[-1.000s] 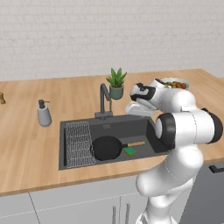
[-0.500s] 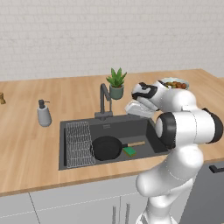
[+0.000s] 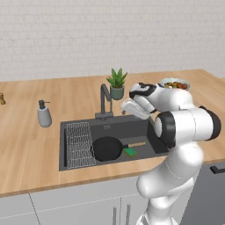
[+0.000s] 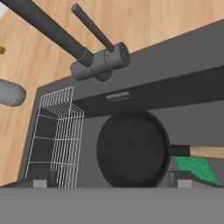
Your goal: Pick the pan and sponge and place them into the sink. Then turn on the water.
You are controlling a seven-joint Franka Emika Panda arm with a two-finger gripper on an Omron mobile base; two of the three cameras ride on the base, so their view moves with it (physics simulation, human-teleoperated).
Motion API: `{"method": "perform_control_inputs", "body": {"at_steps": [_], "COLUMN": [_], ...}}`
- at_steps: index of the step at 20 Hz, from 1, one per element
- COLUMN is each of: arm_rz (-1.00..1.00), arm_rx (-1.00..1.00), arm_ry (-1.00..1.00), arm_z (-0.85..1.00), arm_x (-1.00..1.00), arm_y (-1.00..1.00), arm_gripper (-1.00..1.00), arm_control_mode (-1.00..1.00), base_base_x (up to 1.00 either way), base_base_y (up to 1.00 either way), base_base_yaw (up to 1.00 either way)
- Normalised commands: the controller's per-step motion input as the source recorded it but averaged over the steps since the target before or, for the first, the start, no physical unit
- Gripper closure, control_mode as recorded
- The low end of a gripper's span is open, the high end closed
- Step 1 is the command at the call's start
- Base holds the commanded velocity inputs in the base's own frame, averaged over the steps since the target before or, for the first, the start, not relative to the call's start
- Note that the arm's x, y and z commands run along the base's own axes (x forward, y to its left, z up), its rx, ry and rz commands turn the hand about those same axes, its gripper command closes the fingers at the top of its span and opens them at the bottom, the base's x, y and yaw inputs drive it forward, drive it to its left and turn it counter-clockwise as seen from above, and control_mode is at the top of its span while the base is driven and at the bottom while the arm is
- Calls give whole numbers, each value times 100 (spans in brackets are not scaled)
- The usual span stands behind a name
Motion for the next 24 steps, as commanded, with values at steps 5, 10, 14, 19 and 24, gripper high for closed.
{"method": "perform_control_inputs", "body": {"at_steps": [5, 10, 14, 19, 24], "arm_rz": [-10, -12, -3, 0, 0], "arm_rx": [15, 12, 6, 0, 0], "arm_ry": [-8, -11, -3, 0, 0], "arm_z": [0, -3, 0, -1, 0], "arm_x": [36, 33, 3, 1, 15], "arm_y": [12, 0, 6, 5, 9], "arm_gripper": [-100, -100, -100, -100, -100], "arm_control_mode": [-100, -100, -100, -100, -100], "base_base_x": [0, 0, 0, 0, 0], "base_base_y": [0, 0, 0, 0, 0], "base_base_yaw": [0, 0, 0, 0, 0]}}
